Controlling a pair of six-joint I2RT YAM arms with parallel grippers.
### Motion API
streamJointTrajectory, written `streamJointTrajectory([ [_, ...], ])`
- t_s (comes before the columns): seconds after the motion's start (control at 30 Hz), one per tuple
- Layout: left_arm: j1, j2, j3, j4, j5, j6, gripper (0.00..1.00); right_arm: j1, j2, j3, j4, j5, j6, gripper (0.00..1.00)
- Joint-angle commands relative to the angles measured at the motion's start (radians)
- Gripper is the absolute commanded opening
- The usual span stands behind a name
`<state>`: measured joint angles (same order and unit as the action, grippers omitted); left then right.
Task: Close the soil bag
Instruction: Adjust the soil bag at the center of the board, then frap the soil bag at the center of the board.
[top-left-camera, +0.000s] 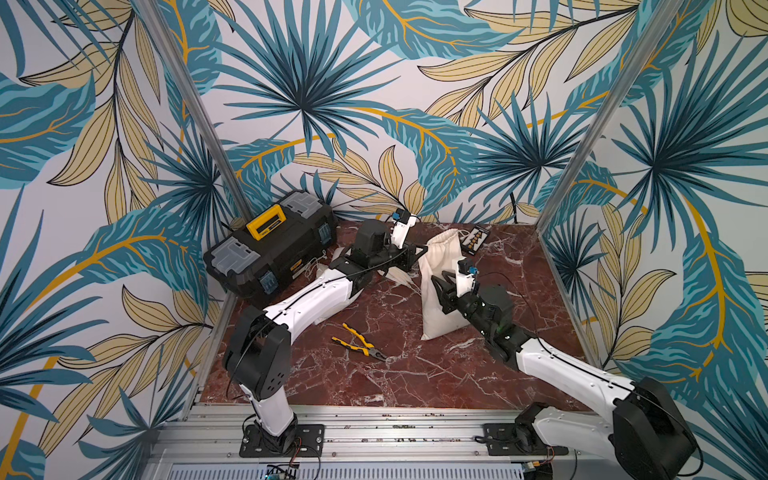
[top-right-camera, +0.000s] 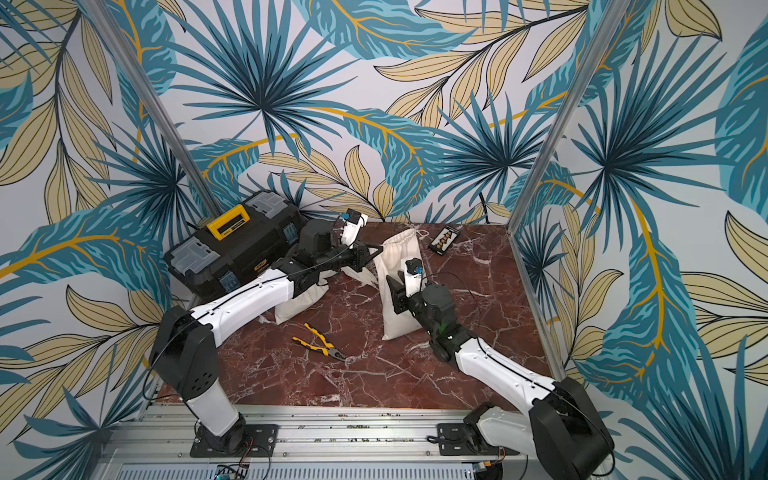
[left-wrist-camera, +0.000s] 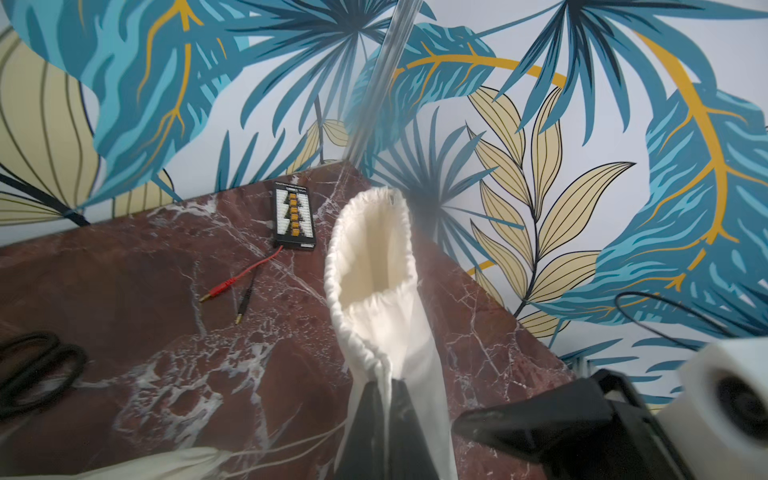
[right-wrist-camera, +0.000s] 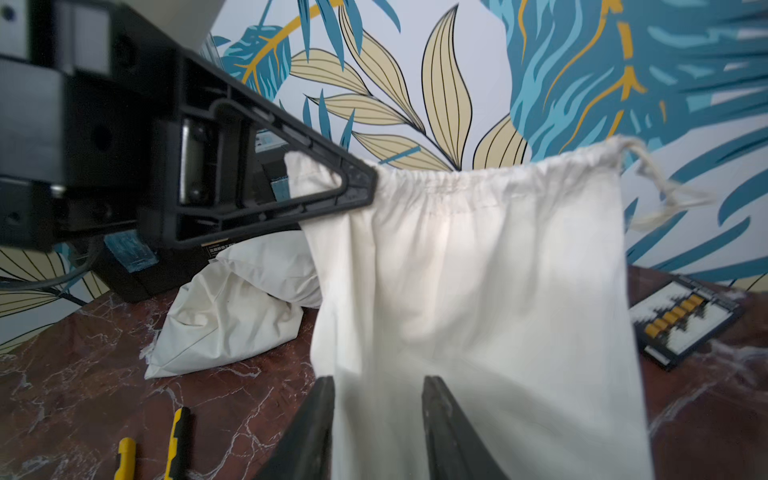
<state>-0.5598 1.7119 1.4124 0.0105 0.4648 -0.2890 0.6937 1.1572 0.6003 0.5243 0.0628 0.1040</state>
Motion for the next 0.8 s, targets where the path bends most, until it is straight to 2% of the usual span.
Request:
streamJointTrajectory([
  [0.0,0.006,-0.088,0.080,-0.134,-0.116,0.202,0.01,0.003,-0.085,-0.008,-0.067,0.034,-0.037,0.50],
  [0.1,0.006,-0.105,0.107,-0.195,-0.137,0.290,0.04,0.002,-0.192,-0.004,-0.121,0.074,-0.047,0.61],
  [0.27,0.006,-0.134,0.111,-0.224,-0.134,0.368,0.07,-0.008,-0.329,0.044,-0.260,0.113,-0.130,0.76],
  [0.47,0.006,-0.171,0.074,-0.226,-0.142,0.385,0.09,-0.046,-0.302,0.104,-0.441,0.121,-0.207,0.77],
  [0.63,0.005,-0.187,0.053,-0.222,-0.164,0.393,0.12,-0.055,-0.290,0.103,-0.432,0.029,-0.239,0.79],
  [0.77,0.005,-0.192,0.051,-0.223,-0.168,0.403,0.12,-0.065,-0.247,0.154,-0.447,0.052,-0.285,0.81],
])
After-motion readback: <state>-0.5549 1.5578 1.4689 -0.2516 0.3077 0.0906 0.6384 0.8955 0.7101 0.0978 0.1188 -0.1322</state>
